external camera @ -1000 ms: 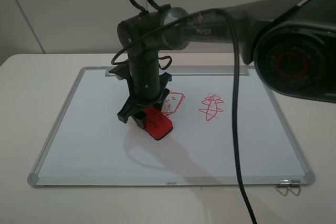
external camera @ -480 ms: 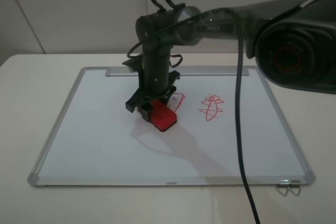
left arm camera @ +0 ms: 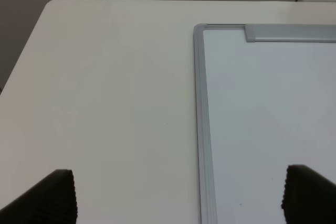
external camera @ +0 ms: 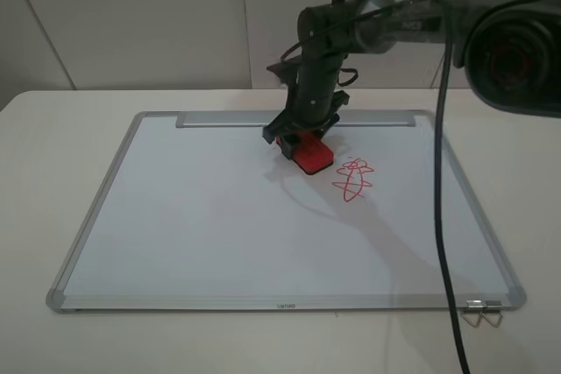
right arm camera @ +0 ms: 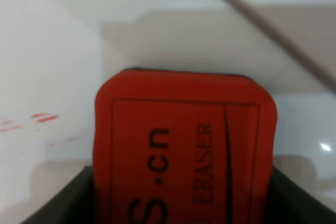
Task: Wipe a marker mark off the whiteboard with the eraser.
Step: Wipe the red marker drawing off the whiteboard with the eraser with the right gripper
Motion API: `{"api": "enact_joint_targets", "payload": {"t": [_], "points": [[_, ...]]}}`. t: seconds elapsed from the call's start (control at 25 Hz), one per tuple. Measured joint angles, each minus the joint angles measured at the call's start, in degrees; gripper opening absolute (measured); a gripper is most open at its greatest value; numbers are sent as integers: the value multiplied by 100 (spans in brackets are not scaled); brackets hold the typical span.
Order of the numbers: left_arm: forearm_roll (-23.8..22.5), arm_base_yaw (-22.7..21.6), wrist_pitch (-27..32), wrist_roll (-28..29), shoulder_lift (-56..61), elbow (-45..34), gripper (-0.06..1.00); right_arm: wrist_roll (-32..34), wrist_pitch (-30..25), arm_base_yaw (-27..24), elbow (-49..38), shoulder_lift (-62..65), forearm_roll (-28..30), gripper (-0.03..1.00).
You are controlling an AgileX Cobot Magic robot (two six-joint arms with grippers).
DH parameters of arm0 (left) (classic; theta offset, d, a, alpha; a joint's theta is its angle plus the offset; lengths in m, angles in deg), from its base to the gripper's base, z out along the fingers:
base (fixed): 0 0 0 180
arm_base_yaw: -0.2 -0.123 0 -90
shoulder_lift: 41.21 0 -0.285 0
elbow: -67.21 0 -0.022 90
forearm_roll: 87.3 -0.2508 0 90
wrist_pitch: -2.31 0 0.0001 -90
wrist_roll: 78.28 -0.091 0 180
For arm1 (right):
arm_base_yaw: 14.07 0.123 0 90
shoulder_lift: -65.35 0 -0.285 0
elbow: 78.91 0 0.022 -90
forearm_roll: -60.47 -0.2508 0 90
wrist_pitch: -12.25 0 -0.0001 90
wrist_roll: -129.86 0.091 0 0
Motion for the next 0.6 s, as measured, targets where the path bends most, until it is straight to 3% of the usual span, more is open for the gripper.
{"api": "enact_joint_targets", "payload": {"t": [0.6], "points": [[0,0,0,0,0,0,78,0,104,86,0,-4,60,50]]}}
